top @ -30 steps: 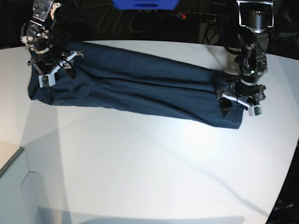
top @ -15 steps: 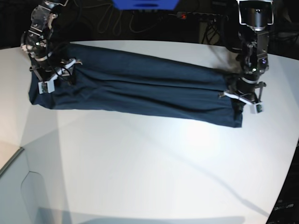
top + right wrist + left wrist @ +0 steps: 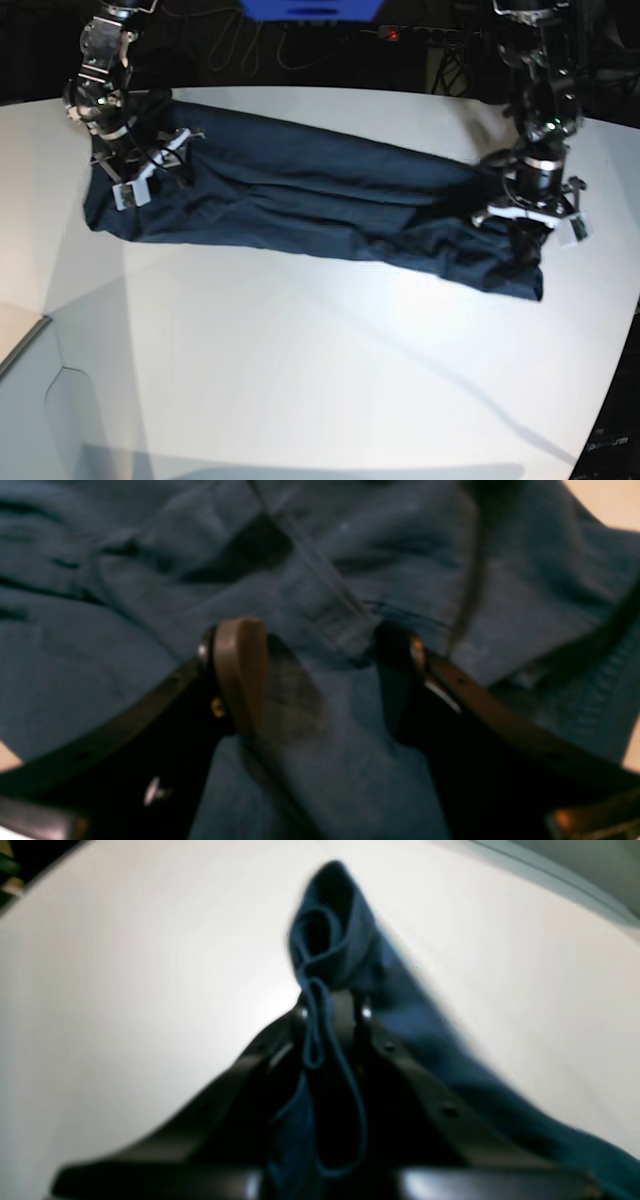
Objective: Layout the t-shirt on the table in an organized manner, then fold the t-shirt properly
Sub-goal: 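Carry the strip end with the left gripper toward the right gripper, then release the folded end and lift the left gripper away, then lift the held strip end with the right gripper and fold it over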
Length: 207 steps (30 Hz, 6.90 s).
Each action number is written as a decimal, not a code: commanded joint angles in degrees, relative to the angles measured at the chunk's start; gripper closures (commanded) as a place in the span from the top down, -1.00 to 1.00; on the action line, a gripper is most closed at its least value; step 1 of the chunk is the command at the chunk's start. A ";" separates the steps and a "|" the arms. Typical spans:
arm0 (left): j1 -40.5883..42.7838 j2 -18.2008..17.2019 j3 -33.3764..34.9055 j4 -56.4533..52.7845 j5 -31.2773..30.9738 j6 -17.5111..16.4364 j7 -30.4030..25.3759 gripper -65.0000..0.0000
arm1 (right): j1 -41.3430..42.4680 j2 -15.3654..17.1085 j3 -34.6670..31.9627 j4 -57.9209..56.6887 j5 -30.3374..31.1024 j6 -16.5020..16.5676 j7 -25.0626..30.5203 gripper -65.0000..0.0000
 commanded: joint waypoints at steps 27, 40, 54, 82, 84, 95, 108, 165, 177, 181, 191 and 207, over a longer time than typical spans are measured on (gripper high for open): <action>-0.84 12.18 33.08 -9.42 24.13 -0.12 -1.69 -1.00 | 1.21 -1.01 -1.72 0.28 -0.78 0.38 -1.68 0.09; -3.74 12.18 35.55 -9.51 24.13 -0.12 -1.34 -0.55 | 1.03 -1.01 -1.46 7.32 -0.78 0.38 -1.76 0.09; -3.57 11.49 42.67 -4.15 23.95 -0.21 -1.60 -0.54 | -1.96 -1.10 2.85 17.25 -0.78 0.38 -2.12 0.09; -7.17 10.17 48.12 -21.56 23.86 -0.65 -1.78 -0.54 | 0.94 1.28 14.19 5.38 -0.78 0.38 -2.12 0.34; -7.17 10.17 48.21 -19.71 23.86 -0.65 -1.78 -0.54 | 1.64 2.16 14.19 3.54 -0.78 0.38 -2.12 0.34; -1.81 3.22 45.74 -0.72 23.86 -0.21 -1.43 -0.54 | 4.19 5.41 14.19 -6.48 -0.78 0.38 -2.12 0.33; 2.23 2.52 12.16 -0.46 23.42 -0.83 -1.34 -0.54 | 4.19 5.23 7.77 -8.59 -0.78 0.38 -2.12 -0.60; -4.18 0.24 15.33 -20.06 2.85 -0.83 -1.25 -0.54 | 3.49 -1.80 -36.36 16.28 -0.78 0.38 -2.12 -1.00; -4.27 -0.12 15.33 -20.06 1.09 -0.74 -1.25 -0.54 | 5.60 -2.06 -43.39 14.00 -0.78 0.38 -2.12 -1.00; -4.18 -0.12 15.33 -20.06 1.09 -0.83 -1.25 -0.54 | 7.71 -4.35 -42.95 10.39 -0.78 0.38 -2.12 -1.00; -2.86 -1.35 15.06 -18.74 0.83 -0.74 -1.25 -0.16 | 8.24 -2.86 -43.04 9.87 -0.78 0.38 -2.12 -0.53; 7.16 -5.57 7.33 -4.06 0.74 -0.65 -1.34 0.08 | -1.17 1.01 -29.50 29.38 -0.78 0.38 -2.12 0.19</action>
